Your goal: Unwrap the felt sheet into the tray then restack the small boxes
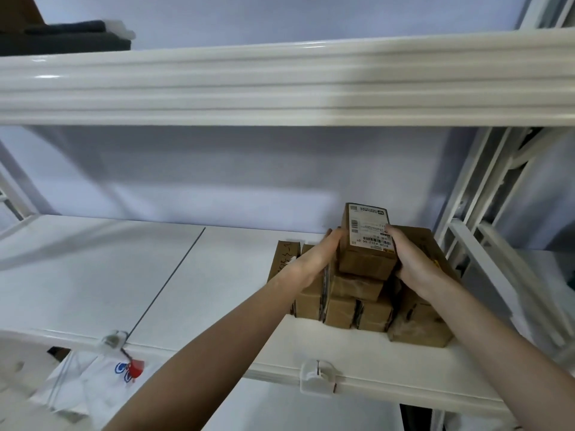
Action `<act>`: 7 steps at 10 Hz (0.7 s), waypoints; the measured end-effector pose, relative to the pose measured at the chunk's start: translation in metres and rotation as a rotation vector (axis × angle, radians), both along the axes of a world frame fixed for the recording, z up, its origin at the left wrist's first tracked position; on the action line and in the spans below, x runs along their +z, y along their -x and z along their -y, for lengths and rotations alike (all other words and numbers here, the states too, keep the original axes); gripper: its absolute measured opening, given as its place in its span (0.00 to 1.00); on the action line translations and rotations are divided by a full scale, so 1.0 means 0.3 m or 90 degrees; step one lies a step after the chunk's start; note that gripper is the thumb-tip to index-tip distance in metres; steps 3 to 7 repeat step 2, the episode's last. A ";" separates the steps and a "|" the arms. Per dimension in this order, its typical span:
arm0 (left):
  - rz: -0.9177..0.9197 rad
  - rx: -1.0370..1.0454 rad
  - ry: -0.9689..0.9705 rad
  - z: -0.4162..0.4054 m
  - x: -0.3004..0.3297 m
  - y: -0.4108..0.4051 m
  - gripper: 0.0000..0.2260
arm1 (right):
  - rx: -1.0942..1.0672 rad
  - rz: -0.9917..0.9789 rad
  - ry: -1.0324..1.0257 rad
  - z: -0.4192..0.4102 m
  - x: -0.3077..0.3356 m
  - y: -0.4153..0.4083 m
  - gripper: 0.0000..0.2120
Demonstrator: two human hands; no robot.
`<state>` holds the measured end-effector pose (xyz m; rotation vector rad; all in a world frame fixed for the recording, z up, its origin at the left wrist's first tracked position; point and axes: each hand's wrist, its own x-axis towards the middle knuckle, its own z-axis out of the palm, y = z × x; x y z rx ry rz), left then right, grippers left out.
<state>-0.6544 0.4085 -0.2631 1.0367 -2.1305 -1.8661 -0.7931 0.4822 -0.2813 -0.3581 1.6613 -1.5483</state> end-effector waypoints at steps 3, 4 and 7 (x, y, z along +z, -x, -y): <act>-0.032 0.031 0.023 -0.016 0.052 -0.060 0.23 | 0.041 -0.115 -0.005 -0.028 0.048 -0.010 0.22; -0.032 0.031 0.023 -0.016 0.052 -0.060 0.23 | 0.041 -0.115 -0.005 -0.028 0.048 -0.010 0.22; -0.032 0.031 0.023 -0.016 0.052 -0.060 0.23 | 0.041 -0.115 -0.005 -0.028 0.048 -0.010 0.22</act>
